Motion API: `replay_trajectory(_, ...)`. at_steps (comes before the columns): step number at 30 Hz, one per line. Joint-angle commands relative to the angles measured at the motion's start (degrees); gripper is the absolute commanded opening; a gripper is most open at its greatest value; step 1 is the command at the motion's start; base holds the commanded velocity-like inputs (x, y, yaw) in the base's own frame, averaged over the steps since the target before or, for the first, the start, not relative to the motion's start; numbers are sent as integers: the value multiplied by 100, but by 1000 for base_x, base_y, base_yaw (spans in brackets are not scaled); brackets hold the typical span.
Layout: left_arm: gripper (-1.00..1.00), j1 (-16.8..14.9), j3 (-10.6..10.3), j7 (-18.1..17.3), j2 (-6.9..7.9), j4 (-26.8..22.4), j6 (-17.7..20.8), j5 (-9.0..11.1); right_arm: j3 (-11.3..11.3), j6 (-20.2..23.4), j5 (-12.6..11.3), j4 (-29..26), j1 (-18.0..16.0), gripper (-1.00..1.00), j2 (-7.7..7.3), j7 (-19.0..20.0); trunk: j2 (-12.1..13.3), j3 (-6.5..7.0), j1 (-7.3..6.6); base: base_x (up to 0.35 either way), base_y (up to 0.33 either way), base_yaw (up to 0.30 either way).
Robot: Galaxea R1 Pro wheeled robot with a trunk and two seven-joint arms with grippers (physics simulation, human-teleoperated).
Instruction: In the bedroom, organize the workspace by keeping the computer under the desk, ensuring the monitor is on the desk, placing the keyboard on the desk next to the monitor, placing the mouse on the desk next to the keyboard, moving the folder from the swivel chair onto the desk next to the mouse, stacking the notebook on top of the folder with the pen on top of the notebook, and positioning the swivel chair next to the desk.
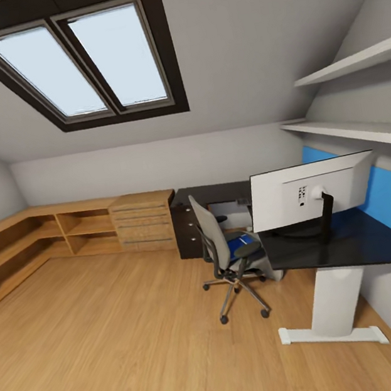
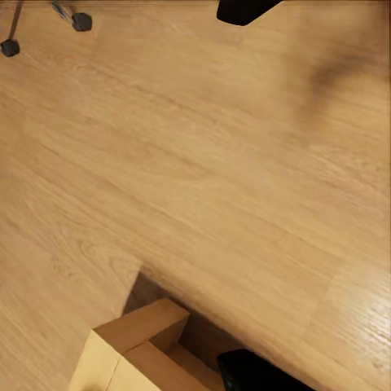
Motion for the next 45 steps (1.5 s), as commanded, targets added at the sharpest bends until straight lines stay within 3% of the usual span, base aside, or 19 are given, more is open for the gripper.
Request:
replay_trajectory(1,100,-3,-17,6,-1,5,-9,24,-3,-18,4,5,-5,100,-1,16,-48,-31,24,0,0,-226)
replay_trajectory(9,100,-3,-31,13,0,15,186,38,-4,-18,5,6,-5,100,0,12,-369,-178,199,0,0,-245)
replay_trajectory(10,100,-3,-36,14,4,15,498,66,-2,-18,5,11,-5,100,1,15,-409,-192,221,0,0,-259)
replay_trajectory(13,100,-3,-37,15,4,15,594,94,0,-18,5,12,-5,100,0,18,-530,-234,287,0,0,-258)
replay_trajectory(28,100,-3,-28,-10,22,16,616,101,10,-18,13,13,-5,100,27,7,-530,-159,287,17,14,-232)
replay_trajectory(45,100,-3,-29,-11,23,16,616,101,20,-58,84,4,-5,100,87,6,-530,-146,287,263,162,-19)
